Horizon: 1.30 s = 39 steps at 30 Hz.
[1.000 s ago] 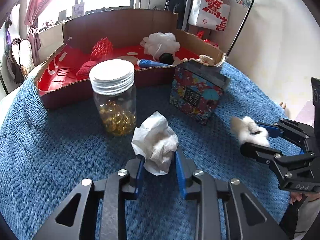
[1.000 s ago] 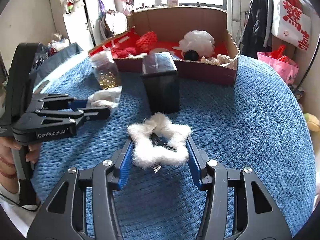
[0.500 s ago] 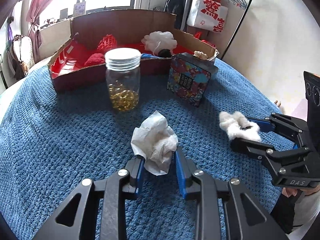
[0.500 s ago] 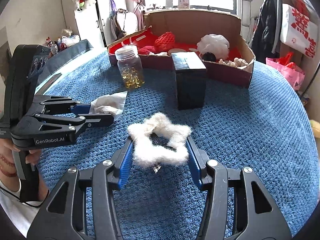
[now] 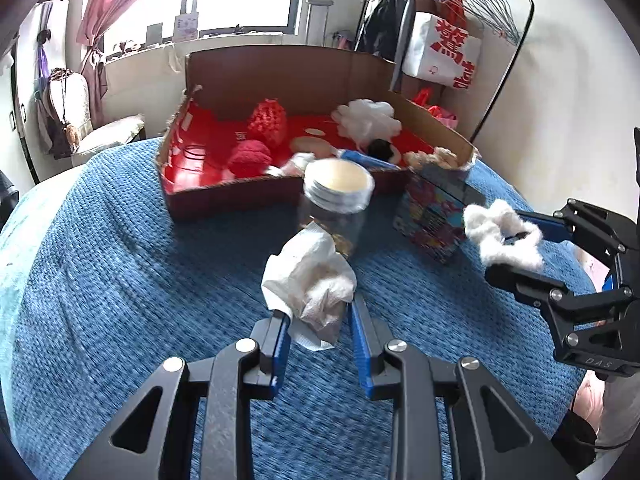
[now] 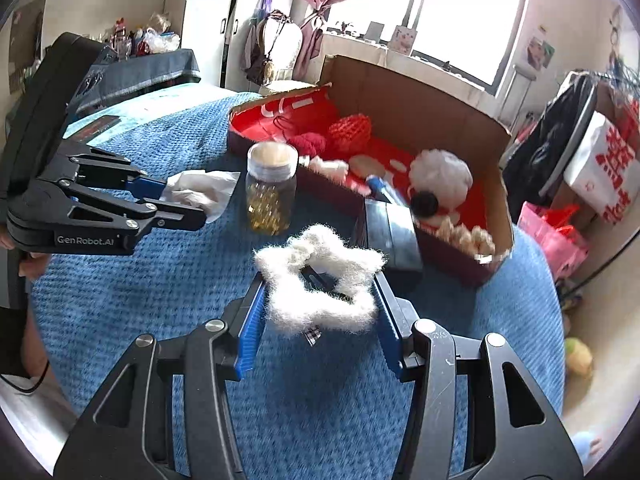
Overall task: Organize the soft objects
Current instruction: 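Carry the star plush and tissue with both tools into the box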
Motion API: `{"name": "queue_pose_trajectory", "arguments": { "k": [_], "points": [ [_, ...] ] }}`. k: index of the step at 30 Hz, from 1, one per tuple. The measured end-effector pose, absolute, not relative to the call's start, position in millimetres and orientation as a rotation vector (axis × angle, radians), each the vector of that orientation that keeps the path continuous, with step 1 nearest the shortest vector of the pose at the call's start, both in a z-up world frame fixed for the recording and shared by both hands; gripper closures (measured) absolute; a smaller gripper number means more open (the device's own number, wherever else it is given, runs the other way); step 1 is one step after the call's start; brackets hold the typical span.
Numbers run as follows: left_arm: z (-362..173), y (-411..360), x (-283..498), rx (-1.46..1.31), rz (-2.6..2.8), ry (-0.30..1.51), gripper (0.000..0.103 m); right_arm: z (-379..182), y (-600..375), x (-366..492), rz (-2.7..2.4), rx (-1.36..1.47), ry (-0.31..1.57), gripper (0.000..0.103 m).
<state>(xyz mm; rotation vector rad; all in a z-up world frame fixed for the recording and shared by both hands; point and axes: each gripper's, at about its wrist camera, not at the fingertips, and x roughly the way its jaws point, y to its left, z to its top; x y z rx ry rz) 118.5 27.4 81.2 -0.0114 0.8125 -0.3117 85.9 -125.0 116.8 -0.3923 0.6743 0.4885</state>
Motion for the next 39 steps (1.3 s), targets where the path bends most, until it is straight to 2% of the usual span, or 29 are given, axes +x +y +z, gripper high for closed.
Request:
{"name": "queue_pose_trajectory", "arguments": {
  "k": [20, 30, 39],
  "points": [
    [109, 51, 176, -0.041, -0.340, 0.799, 0.073, 137, -99, 154, 0.500, -0.429, 0.692, 0.055],
    [126, 55, 204, -0.084, -0.397, 0.794, 0.073, 145, -102, 193, 0.593, -0.287, 0.764, 0.055],
    [145, 58, 267, -0.082, -0.426, 0.855, 0.073, 159, -100, 246, 0.670, -0.177, 0.854, 0.055]
  ]
}}
